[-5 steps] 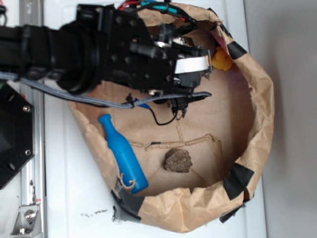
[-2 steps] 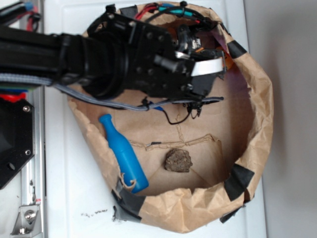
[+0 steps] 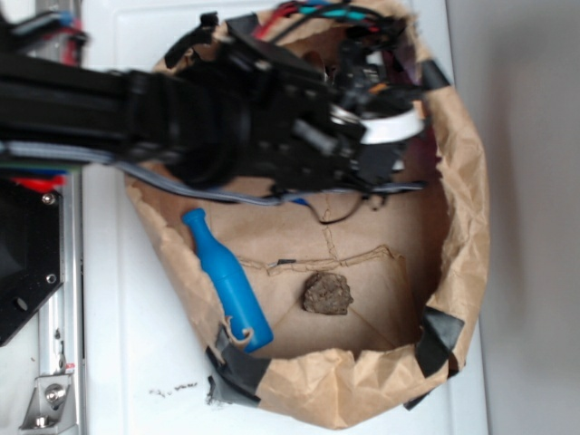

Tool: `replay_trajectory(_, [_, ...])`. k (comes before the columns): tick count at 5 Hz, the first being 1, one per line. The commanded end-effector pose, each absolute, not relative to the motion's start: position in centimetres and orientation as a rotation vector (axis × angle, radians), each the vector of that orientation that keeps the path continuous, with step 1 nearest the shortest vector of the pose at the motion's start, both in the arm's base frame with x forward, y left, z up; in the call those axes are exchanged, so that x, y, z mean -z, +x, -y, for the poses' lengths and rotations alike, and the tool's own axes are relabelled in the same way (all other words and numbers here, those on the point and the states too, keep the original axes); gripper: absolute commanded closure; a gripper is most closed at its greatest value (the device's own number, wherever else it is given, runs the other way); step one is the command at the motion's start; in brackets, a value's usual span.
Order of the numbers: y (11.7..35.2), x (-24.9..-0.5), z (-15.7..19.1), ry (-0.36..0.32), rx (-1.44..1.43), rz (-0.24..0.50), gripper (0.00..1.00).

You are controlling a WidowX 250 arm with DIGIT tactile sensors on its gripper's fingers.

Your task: Grab the silver keys.

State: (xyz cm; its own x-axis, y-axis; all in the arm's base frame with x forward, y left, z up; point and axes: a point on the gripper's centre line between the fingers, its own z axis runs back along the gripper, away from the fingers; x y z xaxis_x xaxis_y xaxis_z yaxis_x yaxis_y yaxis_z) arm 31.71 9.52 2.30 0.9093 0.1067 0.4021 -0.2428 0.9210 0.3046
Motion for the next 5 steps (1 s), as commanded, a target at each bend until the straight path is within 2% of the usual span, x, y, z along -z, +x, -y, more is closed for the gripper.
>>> replay_trajectory(1, [31.4, -0.3, -9.0, 0.360, -0.068, 0.241, 0.00])
replay_trajectory(2, [30.6, 0.1, -9.8, 0.324, 0.049, 0.027, 0.00])
replay_trajectory(3, [28.9, -2.8, -9.6, 0.223, 0.132, -0.051, 0.00])
replay_trajectory(4, [27.6, -7.0, -9.5, 0.144, 0.118, -0.172, 0.00])
replay_trajectory(5, [26.8, -8.4, -9.7, 0.099, 0.123, -0.145, 0.00])
